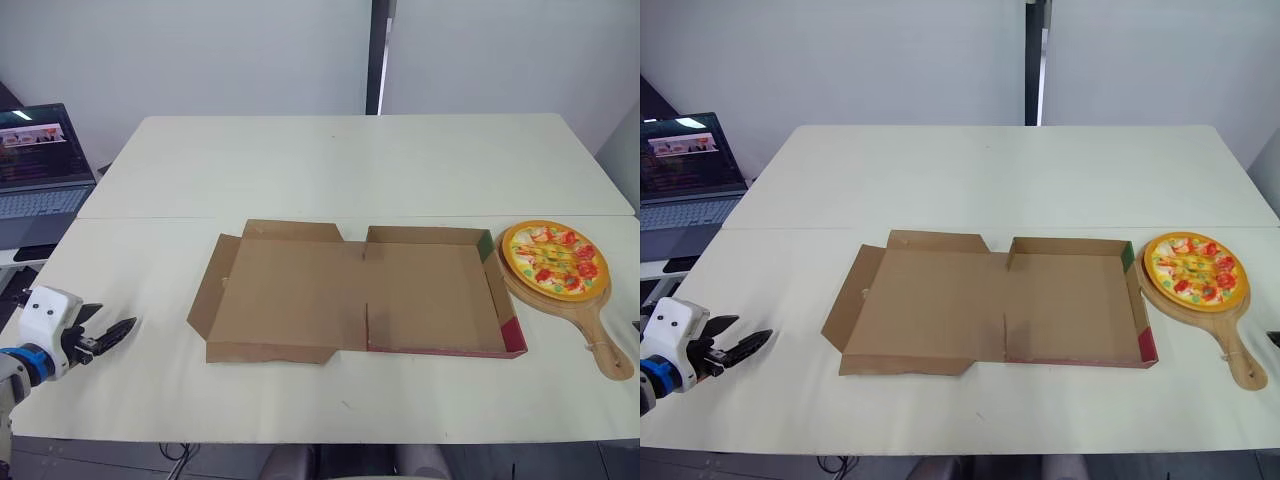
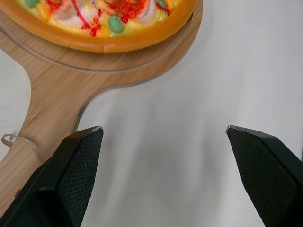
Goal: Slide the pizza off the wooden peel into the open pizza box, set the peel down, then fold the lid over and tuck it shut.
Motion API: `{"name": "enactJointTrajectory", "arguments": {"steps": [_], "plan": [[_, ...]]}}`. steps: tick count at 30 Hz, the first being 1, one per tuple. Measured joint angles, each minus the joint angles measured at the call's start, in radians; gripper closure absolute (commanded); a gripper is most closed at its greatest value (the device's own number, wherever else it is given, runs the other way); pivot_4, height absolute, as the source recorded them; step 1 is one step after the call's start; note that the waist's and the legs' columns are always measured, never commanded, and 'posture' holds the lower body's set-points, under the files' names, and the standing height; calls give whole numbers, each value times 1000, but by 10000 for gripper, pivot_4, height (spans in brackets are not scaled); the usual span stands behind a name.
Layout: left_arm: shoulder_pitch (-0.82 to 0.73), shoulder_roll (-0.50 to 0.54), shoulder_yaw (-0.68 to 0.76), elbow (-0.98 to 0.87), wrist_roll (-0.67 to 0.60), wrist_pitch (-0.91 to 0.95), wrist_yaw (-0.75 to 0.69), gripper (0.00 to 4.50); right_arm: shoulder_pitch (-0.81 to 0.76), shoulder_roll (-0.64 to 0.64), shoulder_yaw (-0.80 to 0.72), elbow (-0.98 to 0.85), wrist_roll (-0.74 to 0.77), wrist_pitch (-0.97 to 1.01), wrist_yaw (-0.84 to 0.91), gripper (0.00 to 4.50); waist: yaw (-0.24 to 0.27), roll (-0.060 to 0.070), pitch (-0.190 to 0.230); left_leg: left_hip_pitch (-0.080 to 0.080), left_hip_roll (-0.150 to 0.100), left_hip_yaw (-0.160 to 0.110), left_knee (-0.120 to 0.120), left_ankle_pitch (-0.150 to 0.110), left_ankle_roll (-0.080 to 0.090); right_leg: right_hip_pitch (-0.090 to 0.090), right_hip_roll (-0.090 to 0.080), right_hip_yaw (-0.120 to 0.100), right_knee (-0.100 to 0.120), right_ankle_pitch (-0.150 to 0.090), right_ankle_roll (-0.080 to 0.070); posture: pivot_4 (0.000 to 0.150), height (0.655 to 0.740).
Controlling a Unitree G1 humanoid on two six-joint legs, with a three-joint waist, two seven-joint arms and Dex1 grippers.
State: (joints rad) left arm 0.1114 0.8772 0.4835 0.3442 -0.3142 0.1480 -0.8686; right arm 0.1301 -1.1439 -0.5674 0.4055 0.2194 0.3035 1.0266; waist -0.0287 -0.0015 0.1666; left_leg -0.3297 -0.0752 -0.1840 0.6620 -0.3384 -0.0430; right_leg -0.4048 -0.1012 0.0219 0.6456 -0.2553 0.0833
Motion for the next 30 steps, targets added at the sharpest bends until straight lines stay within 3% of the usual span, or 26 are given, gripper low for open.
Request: {"name": "enactJointTrajectory", "arguments": {"steps": [10, 16, 22, 30], "plan": [[-9, 22, 34, 21, -5, -12, -51, 447, -7, 0, -1, 13, 2, -7, 15, 0, 0, 0, 0, 0, 0, 0, 0, 0, 0, 0, 0, 0, 0, 0, 0, 1500, 7400], [-89, 31, 25, -114, -102, 80, -138, 447, -2, 1, -6, 24, 3, -18, 12, 0, 5, -1, 0, -1, 0, -1, 1, 0, 0, 0, 0, -1, 0, 0, 0, 1500, 7400], [-268, 40, -102, -348, -185, 228, -173, 447, 15, 18, -64, -34, 40, -7, 13, 0, 2, 0, 0, -1, 0, 0, 0, 2, -3, 0, 0, 0, 0, 0, 0, 1500, 7400], [-534, -42, -403, -510, -229, 303, -267, 447, 143, 112, -195, -337, 140, 182, 10, 0, 2, 0, 0, -1, 0, 1, 1, 2, -3, 0, 0, 1, 0, 1, 1, 1500, 7400]]}}
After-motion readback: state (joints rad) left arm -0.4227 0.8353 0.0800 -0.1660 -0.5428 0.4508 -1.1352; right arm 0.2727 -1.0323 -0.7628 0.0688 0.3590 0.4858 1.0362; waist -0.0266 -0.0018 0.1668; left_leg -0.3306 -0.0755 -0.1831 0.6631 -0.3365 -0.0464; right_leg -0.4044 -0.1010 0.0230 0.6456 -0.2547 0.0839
